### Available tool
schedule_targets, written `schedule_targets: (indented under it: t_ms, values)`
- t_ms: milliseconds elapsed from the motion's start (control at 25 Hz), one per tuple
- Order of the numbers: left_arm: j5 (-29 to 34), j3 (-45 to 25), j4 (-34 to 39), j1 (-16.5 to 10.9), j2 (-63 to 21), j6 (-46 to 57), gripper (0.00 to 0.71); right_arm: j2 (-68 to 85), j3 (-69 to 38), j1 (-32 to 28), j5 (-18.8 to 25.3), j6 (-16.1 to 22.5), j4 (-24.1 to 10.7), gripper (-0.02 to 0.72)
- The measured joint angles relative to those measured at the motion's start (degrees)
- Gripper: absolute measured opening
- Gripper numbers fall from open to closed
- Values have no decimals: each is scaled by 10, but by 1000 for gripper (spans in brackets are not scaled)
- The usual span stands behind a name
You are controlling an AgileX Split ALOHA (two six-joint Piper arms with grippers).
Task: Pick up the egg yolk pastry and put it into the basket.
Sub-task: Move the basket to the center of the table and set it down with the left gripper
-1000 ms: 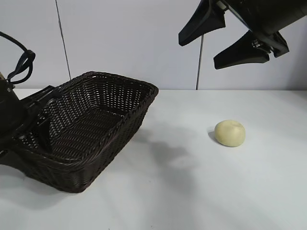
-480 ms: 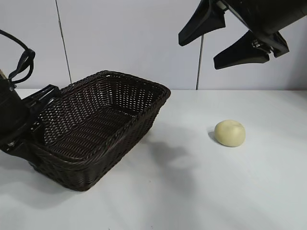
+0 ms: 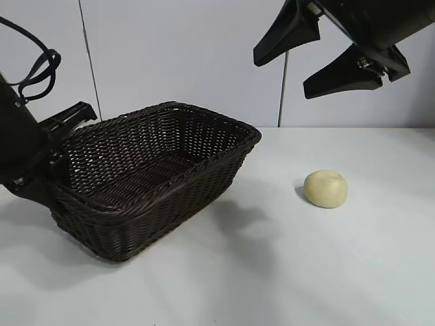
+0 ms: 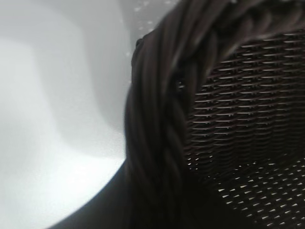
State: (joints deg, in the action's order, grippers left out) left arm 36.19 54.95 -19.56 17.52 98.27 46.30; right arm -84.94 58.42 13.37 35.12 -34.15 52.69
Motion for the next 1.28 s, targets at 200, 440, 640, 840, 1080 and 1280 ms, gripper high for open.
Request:
schedule_targets:
  t_ms: [200, 440, 640, 840, 1080, 1280]
  values:
    - [40, 33, -18, -26, 1, -110, 99, 0, 0, 0, 0, 0, -5, 579]
    - [90, 94, -22, -33, 1, -244, 99, 0, 0, 0, 0, 0, -10, 579]
    - [125, 141, -22, -33, 5, -332, 99, 0, 0, 0, 0, 0, -11, 579]
    - [173, 177, -20, -33, 10, -411, 99, 0, 0, 0, 4, 0, -11, 579]
    - [252, 264, -19, -33, 69, -467, 99, 0, 0, 0, 10, 0, -11, 579]
    - [280, 320, -13, -33, 127, -478, 99, 0, 0, 0, 10, 0, -11, 579]
